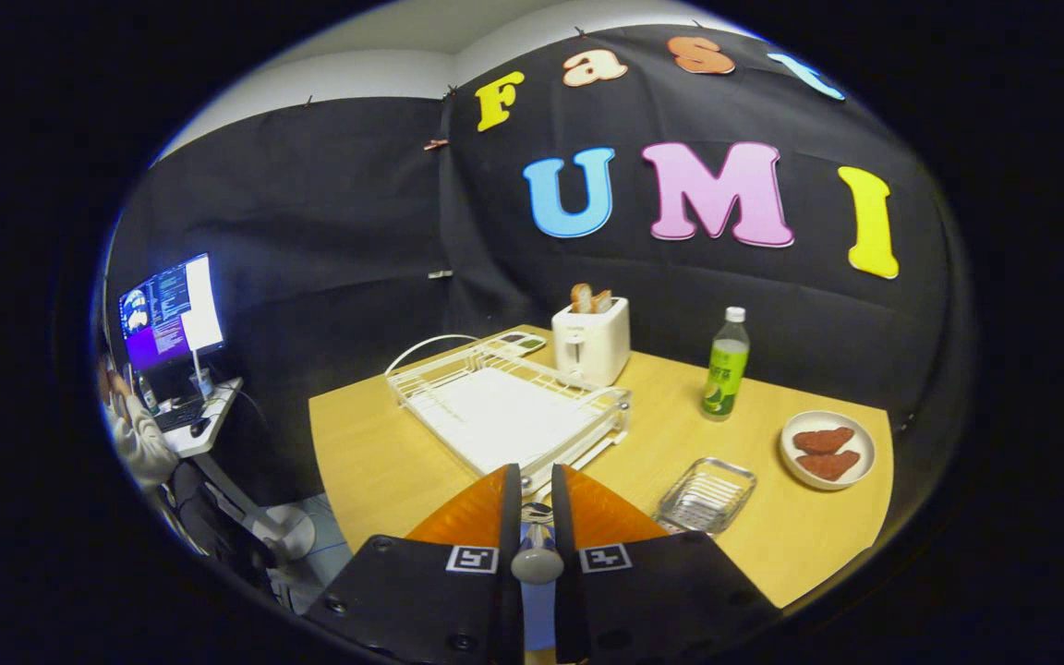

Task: Take the plate from the dish rack, then take the spoon from the basket and place it into the plate.

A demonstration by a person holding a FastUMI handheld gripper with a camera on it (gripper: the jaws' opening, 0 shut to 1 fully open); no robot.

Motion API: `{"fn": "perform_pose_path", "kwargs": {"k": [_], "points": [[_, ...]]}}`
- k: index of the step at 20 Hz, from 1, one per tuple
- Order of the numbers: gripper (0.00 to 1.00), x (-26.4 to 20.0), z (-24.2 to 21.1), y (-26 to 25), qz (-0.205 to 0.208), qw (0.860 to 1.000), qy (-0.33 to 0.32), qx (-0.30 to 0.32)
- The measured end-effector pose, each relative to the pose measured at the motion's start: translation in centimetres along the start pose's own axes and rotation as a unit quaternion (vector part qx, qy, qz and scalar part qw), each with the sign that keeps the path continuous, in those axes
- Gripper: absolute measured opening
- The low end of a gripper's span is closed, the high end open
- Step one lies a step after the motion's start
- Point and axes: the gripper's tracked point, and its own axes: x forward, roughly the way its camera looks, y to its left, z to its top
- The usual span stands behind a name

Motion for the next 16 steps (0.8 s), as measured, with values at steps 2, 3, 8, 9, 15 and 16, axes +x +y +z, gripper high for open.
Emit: {"fn": "perform_pose_path", "kwargs": {"k": [2,3,8,9,15,16], "points": [[0.17,1.1,-0.8,1.1,0.018,1.000,0.008,-0.016],[0.17,1.5,-1.3,1.3,0.024,0.999,0.012,-0.020],[0.17,2.9,-5.9,3.0,0.057,0.996,0.064,-0.031],[0.17,3.0,-6.6,2.9,0.059,0.995,0.072,-0.035],[0.19,3.2,-9.1,1.8,0.055,0.993,0.100,-0.039],[0.19,3.2,-9.4,1.6,0.056,0.993,0.101,-0.039]]}}
